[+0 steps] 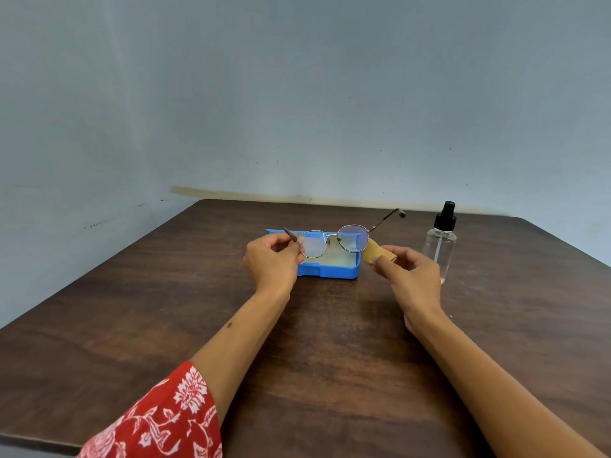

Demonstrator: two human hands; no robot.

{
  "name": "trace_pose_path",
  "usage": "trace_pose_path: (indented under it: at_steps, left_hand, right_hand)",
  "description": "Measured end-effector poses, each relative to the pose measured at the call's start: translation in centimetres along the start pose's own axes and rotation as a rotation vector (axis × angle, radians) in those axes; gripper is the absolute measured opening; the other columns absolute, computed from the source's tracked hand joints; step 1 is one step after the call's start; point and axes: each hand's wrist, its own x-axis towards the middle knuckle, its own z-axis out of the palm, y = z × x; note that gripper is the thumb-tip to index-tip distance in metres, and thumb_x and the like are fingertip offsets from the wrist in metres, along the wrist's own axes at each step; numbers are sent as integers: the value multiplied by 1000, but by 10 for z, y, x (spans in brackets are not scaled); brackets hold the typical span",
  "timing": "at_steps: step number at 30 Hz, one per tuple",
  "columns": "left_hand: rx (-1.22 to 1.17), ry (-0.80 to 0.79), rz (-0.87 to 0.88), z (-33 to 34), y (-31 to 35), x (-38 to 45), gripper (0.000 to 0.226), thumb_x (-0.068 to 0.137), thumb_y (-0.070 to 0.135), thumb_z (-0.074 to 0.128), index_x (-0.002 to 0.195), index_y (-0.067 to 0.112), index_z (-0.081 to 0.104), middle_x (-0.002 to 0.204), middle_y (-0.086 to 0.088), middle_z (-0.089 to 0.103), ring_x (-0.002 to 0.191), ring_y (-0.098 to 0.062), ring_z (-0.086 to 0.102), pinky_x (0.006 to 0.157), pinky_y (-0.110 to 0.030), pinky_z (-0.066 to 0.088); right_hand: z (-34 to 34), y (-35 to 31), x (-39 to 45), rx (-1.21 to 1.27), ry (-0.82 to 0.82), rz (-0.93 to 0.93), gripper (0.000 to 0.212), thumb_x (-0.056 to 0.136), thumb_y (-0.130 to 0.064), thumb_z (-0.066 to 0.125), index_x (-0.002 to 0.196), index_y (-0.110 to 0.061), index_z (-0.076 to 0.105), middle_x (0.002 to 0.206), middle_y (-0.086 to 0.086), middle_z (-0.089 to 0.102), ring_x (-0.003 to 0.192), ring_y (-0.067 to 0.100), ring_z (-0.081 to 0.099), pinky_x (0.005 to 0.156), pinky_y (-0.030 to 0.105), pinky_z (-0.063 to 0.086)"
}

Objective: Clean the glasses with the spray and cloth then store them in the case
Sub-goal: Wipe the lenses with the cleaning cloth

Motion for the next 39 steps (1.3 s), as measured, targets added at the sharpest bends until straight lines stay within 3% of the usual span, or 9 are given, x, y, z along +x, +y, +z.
trace_pose_path:
  at_steps: [4,8,11,15,19,26,32,36,39]
  left_hand:
    - [-25,-7,-4,0,0,-1,27,81,-4,65,64,16,63,69,-10,67,70,-23,68,77,-41,58]
    - [-34,-40,-11,2,-1,-4,23,81,-3,65,68,16,65,75,-13,69,78,-24,70,76,-36,59]
    - [-16,-66,-7,5,-2,-6,25,80,-3,67,67,19,65,79,-12,70,82,-23,71,76,-36,58]
    - [10,-79,25,6,-3,-8,24,79,-1,69,67,20,66,76,-7,70,76,-17,70,76,-37,59]
    - [23,-74,53,4,-4,-6,20,79,1,69,76,20,68,80,-7,71,76,-16,70,76,-38,59]
    - [11,-45,64,2,-4,-2,27,81,-1,67,73,25,67,84,-10,71,80,-20,70,78,-38,58]
    - [20,-44,66,4,-6,-4,20,79,1,69,79,21,70,85,-8,71,82,-17,69,78,-37,58]
    - [18,-43,62,4,-7,-2,15,79,2,69,89,12,71,85,-9,71,79,-17,70,77,-36,59]
    - [21,-56,97,4,-8,-3,12,80,3,69,86,13,71,83,-9,71,77,-17,70,76,-35,58]
  right_hand:
    - [-2,-8,-9,-186,110,-405,18,77,-6,67,88,-20,71,72,-10,66,64,0,58,58,8,44]
    - [-3,-8,-5,-426,177,-739,22,75,-3,69,93,-15,73,87,-4,69,70,11,61,60,24,51]
    - [-2,-3,-2,-556,148,-843,23,70,3,71,90,-9,73,92,3,70,81,23,63,61,29,51]
    - [5,4,1,-699,52,-860,26,71,6,70,94,-6,73,98,7,69,89,30,61,62,35,54]
    - [9,8,0,-751,-78,-807,27,77,-7,68,103,-5,70,108,8,65,101,28,56,70,41,55]
    - [8,7,2,-869,49,-825,17,75,3,69,93,1,69,100,16,64,88,35,58,59,37,54]
    - [18,9,-7,-892,-45,-882,23,76,0,68,99,2,69,103,16,63,90,32,59,54,35,54]
    - [15,8,-3,-919,-5,-783,23,80,1,62,103,3,66,109,18,60,97,36,55,61,41,54]
    - [15,9,-4,-930,-2,-765,26,82,2,59,108,4,63,112,19,58,100,35,53,65,40,54]
